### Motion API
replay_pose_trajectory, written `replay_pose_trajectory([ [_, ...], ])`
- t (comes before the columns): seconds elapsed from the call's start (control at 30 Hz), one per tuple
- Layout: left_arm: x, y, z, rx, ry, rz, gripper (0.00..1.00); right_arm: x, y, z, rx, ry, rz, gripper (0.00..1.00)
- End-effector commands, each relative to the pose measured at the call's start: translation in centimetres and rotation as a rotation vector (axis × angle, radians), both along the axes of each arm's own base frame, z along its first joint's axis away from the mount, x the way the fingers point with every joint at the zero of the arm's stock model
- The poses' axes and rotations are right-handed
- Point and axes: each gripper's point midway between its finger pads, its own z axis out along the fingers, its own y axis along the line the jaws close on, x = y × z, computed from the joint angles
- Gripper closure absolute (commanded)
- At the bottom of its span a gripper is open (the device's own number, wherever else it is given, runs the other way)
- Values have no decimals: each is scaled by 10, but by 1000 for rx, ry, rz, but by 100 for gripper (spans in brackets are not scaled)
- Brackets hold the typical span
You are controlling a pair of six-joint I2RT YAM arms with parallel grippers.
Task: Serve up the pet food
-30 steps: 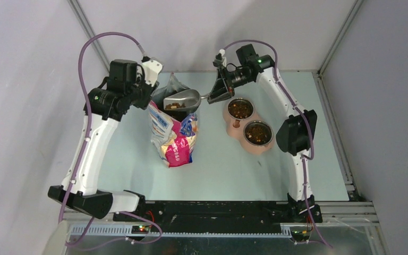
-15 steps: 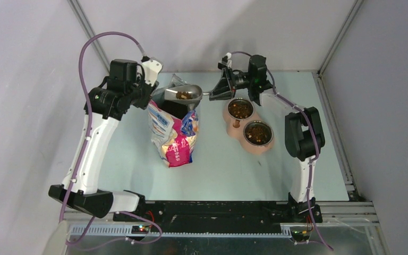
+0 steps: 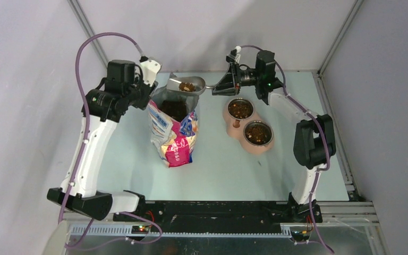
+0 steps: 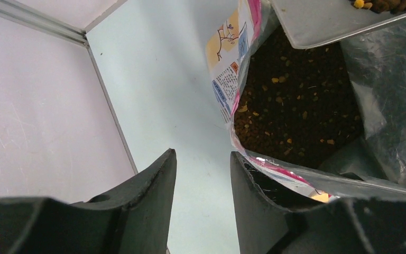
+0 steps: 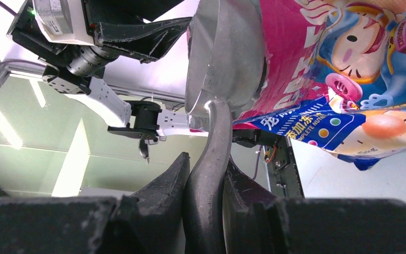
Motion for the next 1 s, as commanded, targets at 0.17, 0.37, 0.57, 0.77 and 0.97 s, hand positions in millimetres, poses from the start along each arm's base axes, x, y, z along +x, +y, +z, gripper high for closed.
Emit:
replay_pose_trajectory([
  [0.17,-11,2,37,-53,-121,1,50,-18,-29,39,-24,-204,-106,100],
  [0.37,-11,1,44,-83,-140,19,47,-21,-44,35,-68,-210,-175,100],
  [0.57,-10,-2,48,-97,-149,9,46,-24,-68,31,-84,-209,-250,100],
  [0.77,-9,-7,48,-120,-149,-7,46,-30,-109,25,-131,-214,-359,100],
  [0.97,-11,-14,44,-157,-133,-22,46,-38,-160,-1,-196,-190,-508,100],
])
